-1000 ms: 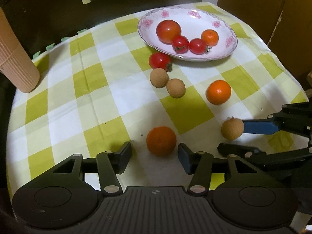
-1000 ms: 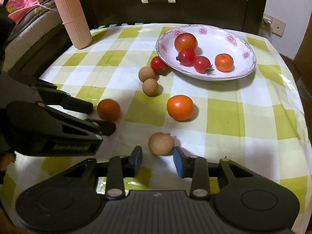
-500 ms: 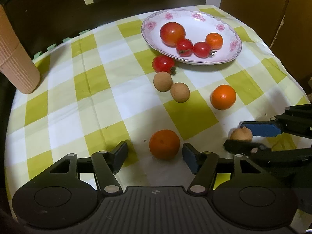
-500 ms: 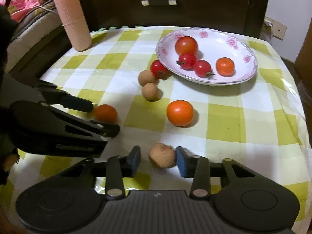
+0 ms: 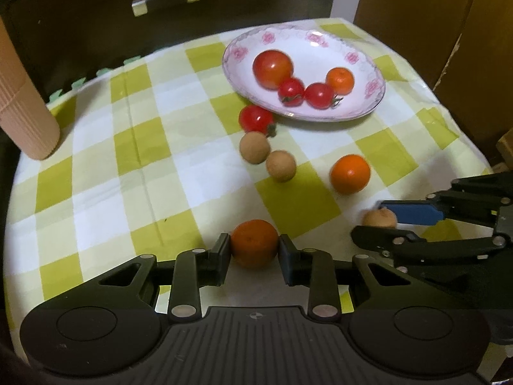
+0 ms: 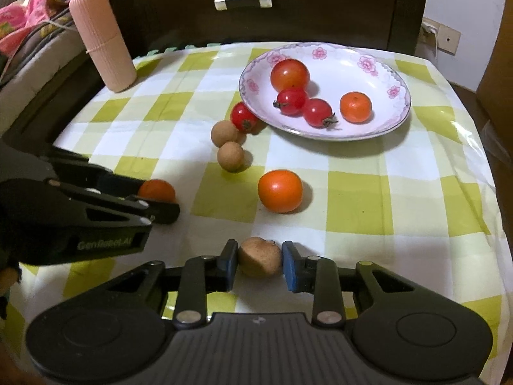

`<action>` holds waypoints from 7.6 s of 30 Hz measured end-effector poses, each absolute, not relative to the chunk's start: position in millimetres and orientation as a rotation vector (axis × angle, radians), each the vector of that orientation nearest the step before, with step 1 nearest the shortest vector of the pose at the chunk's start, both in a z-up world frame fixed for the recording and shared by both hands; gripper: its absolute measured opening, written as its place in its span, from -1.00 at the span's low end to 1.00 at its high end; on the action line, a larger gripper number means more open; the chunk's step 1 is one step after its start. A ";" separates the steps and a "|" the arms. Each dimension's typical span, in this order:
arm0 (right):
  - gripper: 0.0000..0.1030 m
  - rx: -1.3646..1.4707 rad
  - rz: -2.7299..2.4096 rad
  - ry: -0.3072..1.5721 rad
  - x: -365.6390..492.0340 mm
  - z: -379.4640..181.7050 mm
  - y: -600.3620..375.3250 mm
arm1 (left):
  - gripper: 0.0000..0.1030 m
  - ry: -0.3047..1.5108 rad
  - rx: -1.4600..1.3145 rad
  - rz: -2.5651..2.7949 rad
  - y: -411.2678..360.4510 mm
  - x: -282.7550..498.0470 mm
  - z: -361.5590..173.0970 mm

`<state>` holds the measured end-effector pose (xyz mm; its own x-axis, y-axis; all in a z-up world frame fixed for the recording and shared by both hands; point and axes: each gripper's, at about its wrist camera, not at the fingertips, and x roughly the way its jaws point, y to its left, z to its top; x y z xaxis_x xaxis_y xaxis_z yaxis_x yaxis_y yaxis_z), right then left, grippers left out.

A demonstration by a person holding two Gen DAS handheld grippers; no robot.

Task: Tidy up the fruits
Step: 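Carry the held tangerine and brown fruit over the white floral bowl, then open both grippers to drop the tangerine and brown fruit into the bowl, then move both open grippers back toward the fruits left on the cloth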

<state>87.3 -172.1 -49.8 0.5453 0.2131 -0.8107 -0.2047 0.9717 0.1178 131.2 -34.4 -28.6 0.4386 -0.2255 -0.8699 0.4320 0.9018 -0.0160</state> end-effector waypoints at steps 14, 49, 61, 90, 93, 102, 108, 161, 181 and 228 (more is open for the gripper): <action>-0.43 0.059 0.214 0.905 101.5 -31.6 -180.4 | -0.23 1.011 0.191 -0.416 -39.5 140.7 -17.2; -0.43 0.144 0.144 0.845 141.8 -11.7 -203.0 | -0.27 0.935 0.194 -0.398 -66.6 179.8 1.9; -0.42 0.151 0.134 0.833 152.3 -9.2 -208.1 | -0.27 0.922 0.200 -0.394 -71.5 190.0 5.0; -0.42 0.174 0.097 0.844 185.5 -21.1 -226.8 | -0.28 0.931 0.202 -0.393 -89.7 222.6 -5.2; -0.42 0.177 0.093 0.849 188.7 -24.7 -228.7 | -0.28 0.933 0.203 -0.396 -90.9 224.2 -7.9; -0.42 0.203 0.084 0.860 195.2 -35.5 -235.2 | -0.28 0.927 0.206 -0.396 -95.2 227.8 -11.3; -0.42 0.210 0.093 0.841 199.3 -34.9 -236.7 | -0.28 0.920 0.195 -0.390 -94.8 231.9 -10.6; -0.24 0.238 0.050 0.774 217.5 -17.6 -245.1 | 0.33 0.846 0.122 -0.352 -83.0 239.2 20.6; -0.22 0.284 0.041 0.768 194.3 -10.9 -244.6 | 0.40 0.841 0.126 -0.357 -81.9 219.0 32.6; -0.19 0.174 0.177 0.958 128.8 -42.4 -196.1 | 0.48 0.967 0.251 -0.345 -43.9 152.6 4.9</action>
<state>128.8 -196.1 -42.4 0.5627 0.2259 -0.7952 -0.0725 0.9717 0.2247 152.6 -43.9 4.9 0.5202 -0.1732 -0.8363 0.3946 0.9172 0.0555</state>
